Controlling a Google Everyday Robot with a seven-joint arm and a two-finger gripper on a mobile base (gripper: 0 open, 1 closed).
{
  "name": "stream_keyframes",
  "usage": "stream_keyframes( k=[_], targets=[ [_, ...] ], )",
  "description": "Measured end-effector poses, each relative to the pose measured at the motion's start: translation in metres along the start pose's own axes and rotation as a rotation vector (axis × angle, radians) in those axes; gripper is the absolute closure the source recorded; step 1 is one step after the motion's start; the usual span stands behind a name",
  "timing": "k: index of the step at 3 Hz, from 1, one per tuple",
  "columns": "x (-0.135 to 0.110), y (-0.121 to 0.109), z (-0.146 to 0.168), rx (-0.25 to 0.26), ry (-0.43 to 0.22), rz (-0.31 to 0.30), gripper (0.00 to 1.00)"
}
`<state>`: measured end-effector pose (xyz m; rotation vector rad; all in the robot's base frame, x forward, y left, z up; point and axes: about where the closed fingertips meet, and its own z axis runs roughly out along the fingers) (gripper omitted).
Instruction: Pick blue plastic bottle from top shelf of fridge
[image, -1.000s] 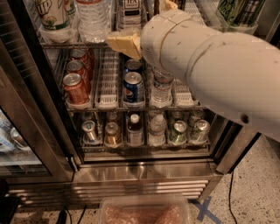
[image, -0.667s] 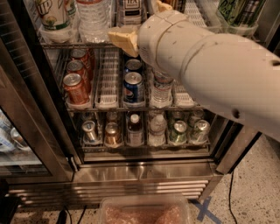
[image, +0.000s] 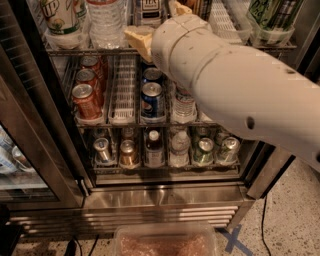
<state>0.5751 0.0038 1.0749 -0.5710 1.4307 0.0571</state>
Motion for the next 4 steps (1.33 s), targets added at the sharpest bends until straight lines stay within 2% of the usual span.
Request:
stream_keyframes(
  k=[2, 4],
  targets=[
    [-0.019, 0.003, 0.030, 0.084, -0.032, 0.014, 0.28],
    [-0.027, -0.014, 0.051, 0.180, -0.017, 0.016, 0.29]
  ],
)
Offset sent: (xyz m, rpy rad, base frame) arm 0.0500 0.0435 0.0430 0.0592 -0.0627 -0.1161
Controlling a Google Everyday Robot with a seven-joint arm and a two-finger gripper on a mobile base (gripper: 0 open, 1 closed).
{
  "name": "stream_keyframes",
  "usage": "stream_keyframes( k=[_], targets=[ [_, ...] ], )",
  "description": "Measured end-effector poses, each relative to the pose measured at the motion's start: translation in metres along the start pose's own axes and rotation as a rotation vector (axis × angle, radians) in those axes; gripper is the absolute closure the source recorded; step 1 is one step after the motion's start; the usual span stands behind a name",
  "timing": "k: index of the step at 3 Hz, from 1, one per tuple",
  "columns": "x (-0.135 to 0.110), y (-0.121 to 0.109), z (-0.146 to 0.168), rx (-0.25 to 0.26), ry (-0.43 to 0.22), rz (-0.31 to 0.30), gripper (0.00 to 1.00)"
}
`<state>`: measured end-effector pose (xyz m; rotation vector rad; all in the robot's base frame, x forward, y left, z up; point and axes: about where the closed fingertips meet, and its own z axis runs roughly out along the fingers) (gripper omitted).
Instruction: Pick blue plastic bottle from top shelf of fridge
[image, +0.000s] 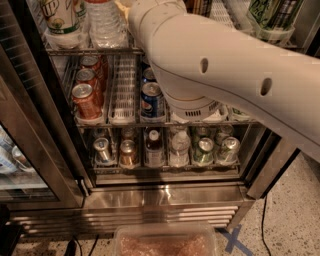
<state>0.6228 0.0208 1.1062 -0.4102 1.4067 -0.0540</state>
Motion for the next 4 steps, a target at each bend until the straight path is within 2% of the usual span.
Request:
stream_keyframes(
  k=[2, 3, 4],
  targets=[
    [0.014, -0.018, 0.015, 0.073, 0.047, -0.010, 0.30],
    [0.022, -0.022, 0.018, 0.082, 0.067, -0.006, 0.49],
    [0.023, -0.023, 0.022, 0.069, 0.078, 0.012, 0.73]
  ],
)
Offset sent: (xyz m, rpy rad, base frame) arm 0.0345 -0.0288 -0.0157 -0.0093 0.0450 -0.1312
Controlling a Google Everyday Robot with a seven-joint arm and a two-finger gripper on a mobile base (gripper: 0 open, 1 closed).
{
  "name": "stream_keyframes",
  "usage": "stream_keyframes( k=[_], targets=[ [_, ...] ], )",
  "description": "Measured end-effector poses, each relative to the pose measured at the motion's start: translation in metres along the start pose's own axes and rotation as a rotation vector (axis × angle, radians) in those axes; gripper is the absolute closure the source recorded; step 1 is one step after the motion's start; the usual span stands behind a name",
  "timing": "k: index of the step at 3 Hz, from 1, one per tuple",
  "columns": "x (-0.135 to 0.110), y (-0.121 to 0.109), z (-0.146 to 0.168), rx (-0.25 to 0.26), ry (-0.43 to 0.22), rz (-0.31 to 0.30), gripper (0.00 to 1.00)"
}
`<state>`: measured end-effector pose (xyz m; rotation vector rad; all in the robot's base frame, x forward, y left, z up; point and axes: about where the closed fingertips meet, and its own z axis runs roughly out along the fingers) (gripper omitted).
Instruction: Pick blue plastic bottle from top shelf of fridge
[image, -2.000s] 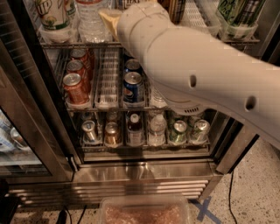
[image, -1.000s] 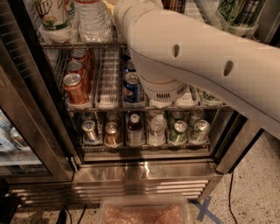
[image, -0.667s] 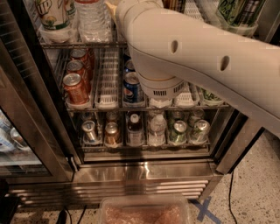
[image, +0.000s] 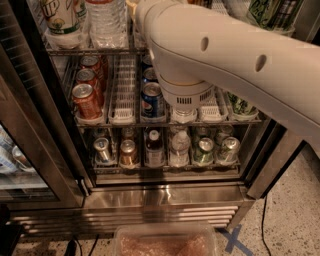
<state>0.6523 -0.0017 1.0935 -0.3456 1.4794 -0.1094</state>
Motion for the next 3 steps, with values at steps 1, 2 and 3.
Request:
stream_keyframes(
  k=[1, 2, 3],
  targets=[
    [0.000, 0.000, 0.000, 0.000, 0.000, 0.000, 0.96],
    [0.000, 0.000, 0.000, 0.000, 0.000, 0.000, 1.00],
    [-0.009, 0.003, -0.016, -0.042, -0.013, 0.045, 1.00]
  ],
)
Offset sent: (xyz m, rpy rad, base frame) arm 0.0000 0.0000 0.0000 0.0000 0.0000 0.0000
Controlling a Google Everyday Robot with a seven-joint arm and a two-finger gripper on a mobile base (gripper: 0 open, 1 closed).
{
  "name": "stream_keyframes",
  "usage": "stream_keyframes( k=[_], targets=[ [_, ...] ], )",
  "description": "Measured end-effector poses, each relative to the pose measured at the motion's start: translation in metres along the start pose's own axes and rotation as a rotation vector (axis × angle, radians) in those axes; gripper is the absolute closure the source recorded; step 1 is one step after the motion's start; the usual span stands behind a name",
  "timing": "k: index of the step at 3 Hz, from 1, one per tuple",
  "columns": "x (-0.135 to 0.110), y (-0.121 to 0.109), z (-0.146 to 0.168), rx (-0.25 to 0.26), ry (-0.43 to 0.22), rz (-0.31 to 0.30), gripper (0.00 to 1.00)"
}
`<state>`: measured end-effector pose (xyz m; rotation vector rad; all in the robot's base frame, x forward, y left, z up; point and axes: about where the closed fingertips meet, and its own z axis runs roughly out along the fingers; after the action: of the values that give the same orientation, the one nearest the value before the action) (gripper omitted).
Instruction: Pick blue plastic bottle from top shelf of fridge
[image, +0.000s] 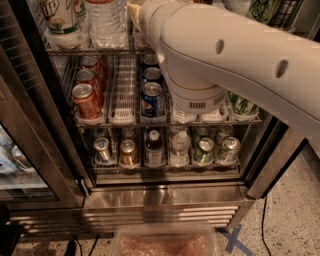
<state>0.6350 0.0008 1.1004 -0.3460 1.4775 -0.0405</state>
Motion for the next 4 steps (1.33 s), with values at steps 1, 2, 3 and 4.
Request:
stream_keyframes(
  k=[1, 2, 3, 4],
  targets=[
    [-0.0068, -0.0005, -0.0071, -0.013, -0.013, 0.013, 1.00],
    [-0.0101, -0.0004, -0.0095, -0.022, -0.020, 0.025, 1.00],
    [-0.0130, -0.0008, -0.0124, -0.033, -0.026, 0.041, 1.00],
    [-0.0163, -0.0027, -0.0166, -0.050, -0.039, 0.058, 1.00]
  ],
)
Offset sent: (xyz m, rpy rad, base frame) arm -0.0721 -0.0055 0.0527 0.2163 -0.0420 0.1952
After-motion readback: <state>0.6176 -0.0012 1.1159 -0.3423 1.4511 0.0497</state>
